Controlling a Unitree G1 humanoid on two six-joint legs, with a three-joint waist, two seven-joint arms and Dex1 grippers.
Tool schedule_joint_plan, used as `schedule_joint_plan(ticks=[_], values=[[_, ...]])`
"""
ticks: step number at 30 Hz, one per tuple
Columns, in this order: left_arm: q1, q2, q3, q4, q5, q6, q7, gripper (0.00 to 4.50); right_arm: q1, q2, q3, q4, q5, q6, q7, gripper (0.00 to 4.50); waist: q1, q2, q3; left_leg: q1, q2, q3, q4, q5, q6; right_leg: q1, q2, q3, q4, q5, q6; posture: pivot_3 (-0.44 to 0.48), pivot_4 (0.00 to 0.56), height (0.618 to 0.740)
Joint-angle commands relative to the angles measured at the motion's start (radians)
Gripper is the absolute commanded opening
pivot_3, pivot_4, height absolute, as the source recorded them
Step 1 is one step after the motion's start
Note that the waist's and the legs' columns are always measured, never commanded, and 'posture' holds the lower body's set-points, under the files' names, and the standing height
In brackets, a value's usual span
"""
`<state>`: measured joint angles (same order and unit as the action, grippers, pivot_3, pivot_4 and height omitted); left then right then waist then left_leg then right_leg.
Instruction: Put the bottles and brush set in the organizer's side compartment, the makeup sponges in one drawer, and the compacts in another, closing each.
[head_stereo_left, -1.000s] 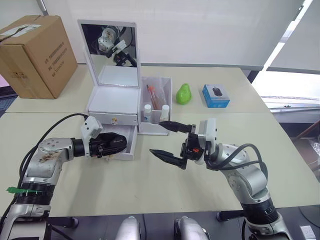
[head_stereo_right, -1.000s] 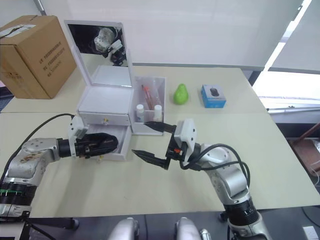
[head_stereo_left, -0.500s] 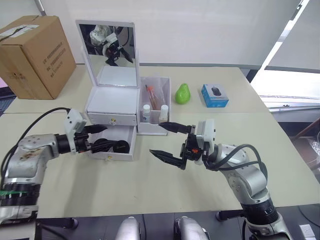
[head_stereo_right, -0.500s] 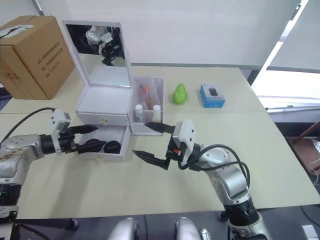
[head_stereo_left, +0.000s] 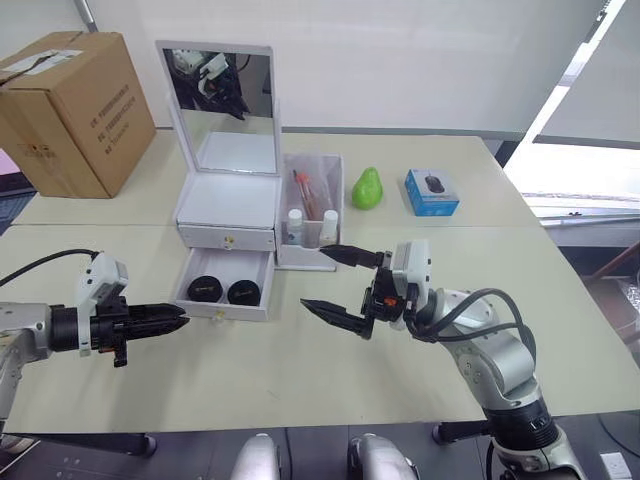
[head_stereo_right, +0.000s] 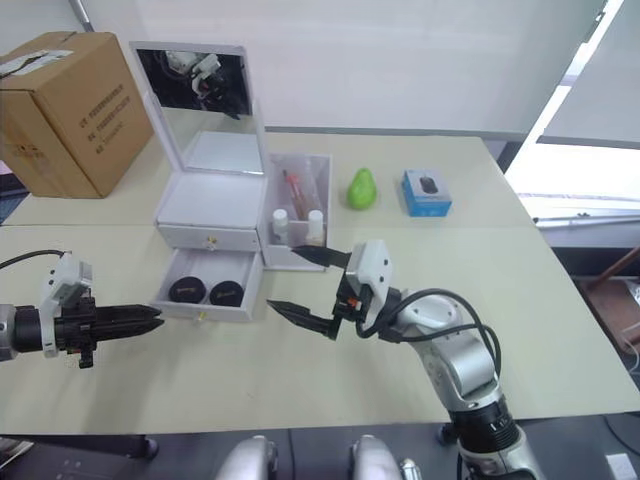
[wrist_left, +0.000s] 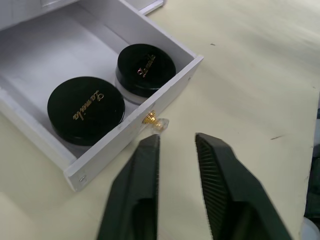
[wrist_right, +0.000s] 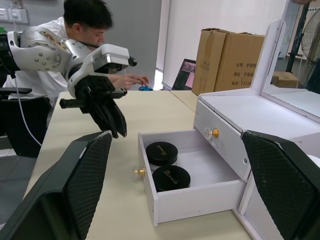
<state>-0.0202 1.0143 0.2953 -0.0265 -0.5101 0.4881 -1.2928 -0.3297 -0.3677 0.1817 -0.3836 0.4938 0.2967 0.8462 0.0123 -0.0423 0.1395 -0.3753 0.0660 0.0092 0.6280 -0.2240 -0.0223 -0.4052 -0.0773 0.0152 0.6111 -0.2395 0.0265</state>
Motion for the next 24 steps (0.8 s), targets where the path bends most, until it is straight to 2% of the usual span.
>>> schedule_joint_plan(ticks=[1,10,15,24], values=[[-0.031,-0.032,-0.035,0.033,0.059,-0.069,0.051,0.06,-0.021,-0.007,-0.017,-0.047,0.014,0.003,-0.002,4.50,0.000,0.000,0.000,0.000,0.000,0.000,0.000,0.000,0.000,0.000,0.000,0.000,0.000,0.000,0.000,0.000,0.150,0.729],[-0.207,-0.130,-0.134,0.135,0.137,-0.125,0.149,0.06,-0.019,-0.018,-0.012,-0.057,0.008,0.007,-0.008,4.50,0.003,0.000,-0.001,-0.004,0.001,0.000,0.000,0.000,0.000,0.001,0.001,0.000,0.001,0.001,-0.002,0.000,0.150,0.729],[-0.292,-0.180,-0.177,0.247,0.202,-0.189,0.193,0.06,0.004,-0.026,-0.012,-0.055,0.003,0.005,-0.010,4.50,0.001,-0.001,-0.001,-0.004,0.001,0.000,0.001,0.000,0.000,0.001,0.003,0.000,0.001,0.002,0.000,0.000,0.150,0.729],[-0.456,-0.275,-0.219,0.384,0.269,-0.265,0.272,0.06,0.053,-0.027,-0.006,-0.023,-0.021,-0.022,0.002,4.50,0.002,-0.004,-0.003,-0.005,0.001,-0.001,0.002,0.000,0.000,0.002,0.003,0.000,0.001,0.005,0.005,0.000,0.150,0.729]])
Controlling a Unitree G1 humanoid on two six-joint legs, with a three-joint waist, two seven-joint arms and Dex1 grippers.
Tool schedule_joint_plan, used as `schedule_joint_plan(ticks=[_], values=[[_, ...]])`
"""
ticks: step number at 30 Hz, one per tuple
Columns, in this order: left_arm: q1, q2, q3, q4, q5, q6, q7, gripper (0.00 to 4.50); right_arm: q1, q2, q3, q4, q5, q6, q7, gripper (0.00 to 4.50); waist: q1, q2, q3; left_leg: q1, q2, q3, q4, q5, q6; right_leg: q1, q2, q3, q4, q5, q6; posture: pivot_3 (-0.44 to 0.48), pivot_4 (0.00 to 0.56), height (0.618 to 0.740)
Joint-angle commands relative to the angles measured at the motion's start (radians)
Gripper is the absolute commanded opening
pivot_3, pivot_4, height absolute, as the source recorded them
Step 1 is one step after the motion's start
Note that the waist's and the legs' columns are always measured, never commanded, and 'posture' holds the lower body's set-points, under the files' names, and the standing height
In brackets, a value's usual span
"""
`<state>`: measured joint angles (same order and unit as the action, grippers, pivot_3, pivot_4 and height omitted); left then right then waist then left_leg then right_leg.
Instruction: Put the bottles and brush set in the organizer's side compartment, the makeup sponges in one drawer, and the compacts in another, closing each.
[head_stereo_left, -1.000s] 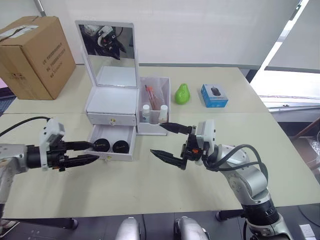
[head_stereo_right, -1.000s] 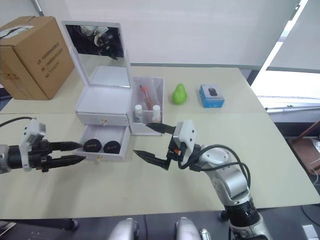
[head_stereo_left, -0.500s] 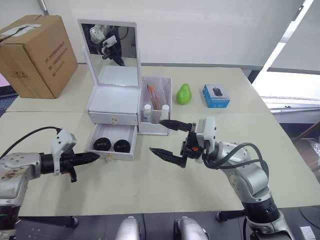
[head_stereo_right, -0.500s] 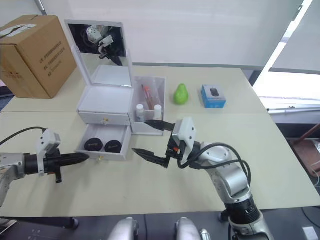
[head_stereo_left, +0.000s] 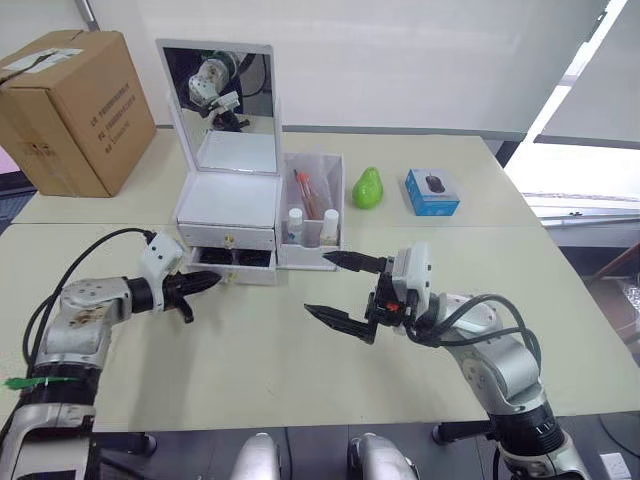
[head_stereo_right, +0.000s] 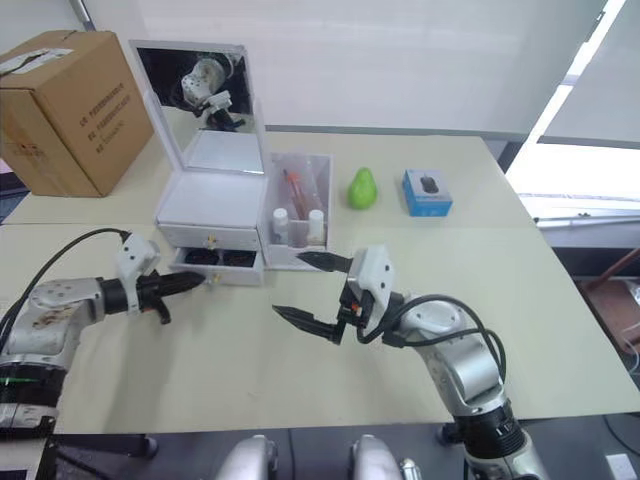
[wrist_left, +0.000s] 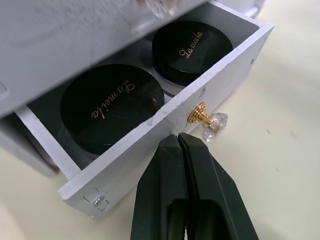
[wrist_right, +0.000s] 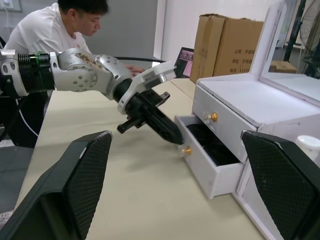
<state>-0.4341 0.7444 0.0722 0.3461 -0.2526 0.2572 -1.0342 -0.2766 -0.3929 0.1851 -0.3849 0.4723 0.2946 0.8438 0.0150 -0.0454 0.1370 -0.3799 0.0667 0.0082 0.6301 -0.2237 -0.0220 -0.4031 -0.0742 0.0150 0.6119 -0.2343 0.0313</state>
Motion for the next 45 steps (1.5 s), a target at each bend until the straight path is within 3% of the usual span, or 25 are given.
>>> schedule_joint_plan(ticks=[1,30,41,45], values=[[-0.050,-0.009,0.001,0.022,0.015,-0.039,0.012,0.06,0.002,-0.002,-0.010,-0.022,0.000,-0.020,0.005,4.50,-0.002,-0.001,-0.001,0.000,0.000,0.000,0.000,0.000,0.000,0.000,0.000,0.000,0.000,0.000,0.000,0.000,0.150,0.729],[-0.145,-0.059,-0.011,0.198,0.098,-0.139,0.060,0.06,-0.008,-0.007,-0.012,-0.030,-0.001,-0.003,0.004,4.50,0.001,-0.004,-0.003,0.000,0.000,-0.002,0.001,0.000,0.000,0.001,0.001,0.000,0.001,0.000,0.000,0.000,0.150,0.729],[-0.082,-0.038,0.022,0.092,0.053,-0.086,0.032,0.06,0.000,-0.008,-0.009,-0.034,0.003,0.000,0.005,4.50,-0.003,-0.004,-0.003,0.001,0.000,-0.002,0.001,0.000,0.000,0.001,0.001,0.000,0.001,0.001,0.000,0.000,0.150,0.729],[0.027,0.039,0.128,-0.062,-0.064,0.030,-0.028,0.06,0.004,-0.022,-0.029,-0.044,0.012,0.009,0.002,4.50,-0.009,-0.003,-0.002,0.001,0.001,-0.002,0.000,0.000,0.000,0.000,0.002,0.000,0.001,0.000,0.000,0.000,0.150,0.729]])
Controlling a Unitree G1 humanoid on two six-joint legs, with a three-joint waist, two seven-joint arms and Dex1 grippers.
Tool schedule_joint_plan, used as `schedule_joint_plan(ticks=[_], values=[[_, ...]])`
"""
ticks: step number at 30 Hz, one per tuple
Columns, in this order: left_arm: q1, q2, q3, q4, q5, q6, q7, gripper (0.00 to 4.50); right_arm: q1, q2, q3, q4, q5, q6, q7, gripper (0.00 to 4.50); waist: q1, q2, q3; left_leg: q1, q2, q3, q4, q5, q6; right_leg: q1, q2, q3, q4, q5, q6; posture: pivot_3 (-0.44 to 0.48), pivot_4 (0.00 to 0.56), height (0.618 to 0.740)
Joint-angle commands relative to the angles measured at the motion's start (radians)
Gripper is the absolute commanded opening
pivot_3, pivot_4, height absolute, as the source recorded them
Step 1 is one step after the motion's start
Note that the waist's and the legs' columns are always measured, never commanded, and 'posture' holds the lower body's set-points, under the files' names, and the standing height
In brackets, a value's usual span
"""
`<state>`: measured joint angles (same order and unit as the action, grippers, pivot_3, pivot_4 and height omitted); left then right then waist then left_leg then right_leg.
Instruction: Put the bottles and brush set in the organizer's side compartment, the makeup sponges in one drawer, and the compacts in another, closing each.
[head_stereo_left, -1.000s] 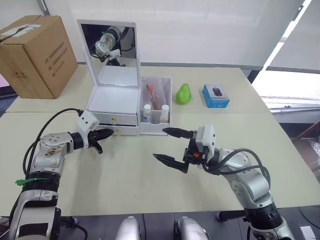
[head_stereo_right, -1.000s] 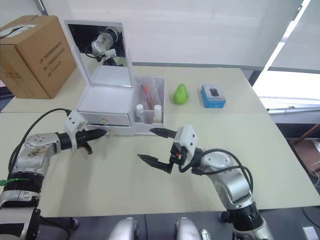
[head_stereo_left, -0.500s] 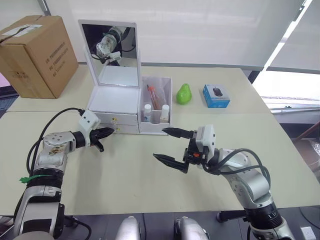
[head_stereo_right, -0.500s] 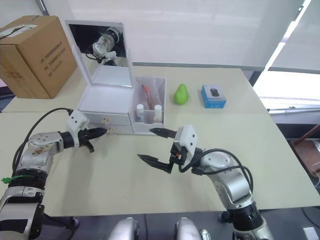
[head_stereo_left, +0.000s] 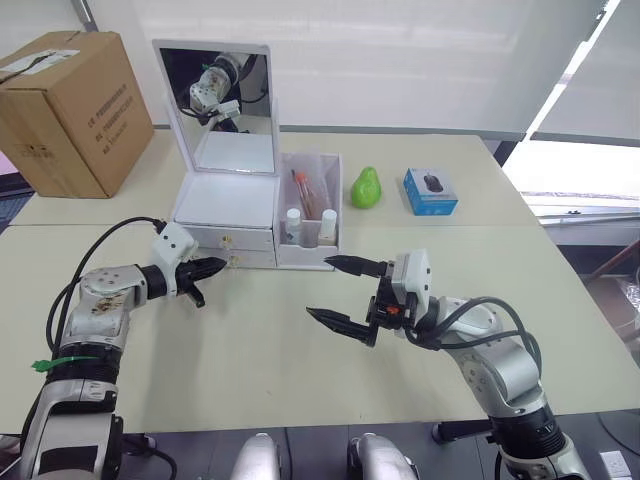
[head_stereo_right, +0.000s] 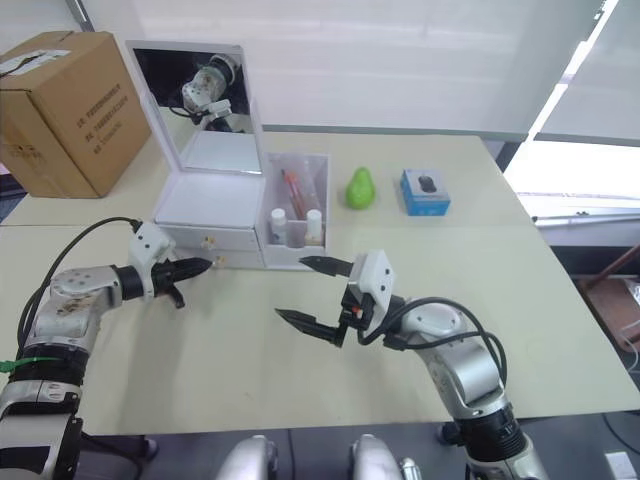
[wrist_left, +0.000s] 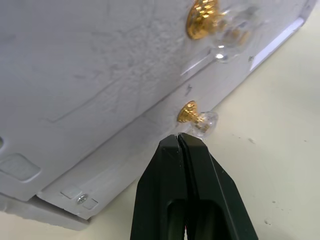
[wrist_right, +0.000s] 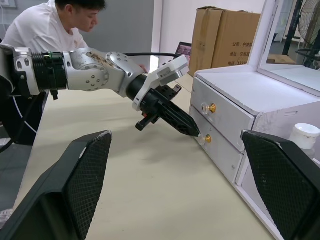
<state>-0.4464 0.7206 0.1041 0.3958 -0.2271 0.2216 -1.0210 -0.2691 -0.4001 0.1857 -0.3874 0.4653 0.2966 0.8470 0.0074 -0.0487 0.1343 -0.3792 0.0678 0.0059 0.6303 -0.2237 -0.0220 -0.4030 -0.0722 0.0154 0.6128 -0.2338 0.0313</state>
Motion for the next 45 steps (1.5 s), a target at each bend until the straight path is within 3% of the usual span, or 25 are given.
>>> schedule_joint_plan(ticks=[1,4,7,12,19,24,28,45], values=[[0.080,0.093,0.131,-0.155,-0.129,0.097,-0.074,0.06,0.000,-0.024,-0.041,-0.046,0.023,0.011,-0.002,4.50,-0.004,0.001,0.001,0.000,0.000,0.000,0.000,0.000,0.000,0.000,0.000,0.000,0.000,0.000,0.000,0.000,0.150,0.729],[0.200,0.178,0.264,-0.248,-0.233,0.171,-0.144,0.06,0.014,-0.070,-0.105,-0.054,0.046,0.023,-0.002,4.50,-0.010,0.004,0.003,0.001,0.001,0.000,-0.002,0.000,0.000,0.000,0.001,0.000,0.000,-0.001,-0.001,0.000,0.150,0.729],[0.312,0.257,0.398,-0.282,-0.290,0.228,-0.186,0.67,0.043,-0.141,-0.201,-0.047,0.072,0.033,0.007,4.50,-0.006,0.006,0.004,0.002,0.001,0.001,-0.002,0.000,0.000,0.000,-0.002,-0.001,-0.001,-0.004,-0.007,0.000,0.150,0.729],[0.467,0.349,0.593,-0.225,-0.281,0.220,-0.217,2.24,0.128,-0.282,-0.392,0.006,0.094,0.032,0.052,4.50,0.010,0.007,0.005,0.004,0.001,0.007,-0.004,-0.001,-0.001,-0.003,-0.007,-0.002,-0.003,-0.006,-0.007,0.000,0.150,0.729],[0.631,0.352,0.730,-0.074,-0.209,0.105,-0.199,4.49,0.281,-0.393,-0.630,0.181,0.074,-0.033,0.133,4.50,0.011,0.007,0.005,0.005,0.001,0.013,-0.006,-0.001,-0.002,-0.003,-0.011,-0.004,-0.003,-0.006,-0.007,0.000,0.150,0.729],[0.660,0.354,0.746,0.015,-0.188,0.022,-0.181,4.49,0.336,-0.414,-0.696,0.333,0.044,-0.115,0.178,4.50,0.006,0.006,0.005,0.006,0.001,0.017,-0.006,-0.002,-0.002,-0.004,-0.012,-0.003,-0.004,-0.007,-0.006,0.000,0.150,0.729],[0.634,0.350,0.731,-0.007,-0.219,0.061,-0.168,4.49,0.328,-0.412,-0.698,0.399,0.030,-0.153,0.186,4.50,0.007,0.006,0.006,0.006,0.001,0.021,-0.007,-0.008,-0.012,-0.004,-0.018,-0.005,-0.003,-0.007,-0.006,0.000,0.150,0.729],[0.580,0.345,0.677,-0.005,-0.222,0.067,-0.145,4.49,0.305,-0.404,-0.675,0.377,0.030,-0.142,0.162,4.50,0.005,0.007,0.006,0.006,0.001,0.024,-0.007,-0.007,-0.012,-0.003,-0.018,-0.005,-0.003,-0.007,-0.005,0.000,0.150,0.729]])
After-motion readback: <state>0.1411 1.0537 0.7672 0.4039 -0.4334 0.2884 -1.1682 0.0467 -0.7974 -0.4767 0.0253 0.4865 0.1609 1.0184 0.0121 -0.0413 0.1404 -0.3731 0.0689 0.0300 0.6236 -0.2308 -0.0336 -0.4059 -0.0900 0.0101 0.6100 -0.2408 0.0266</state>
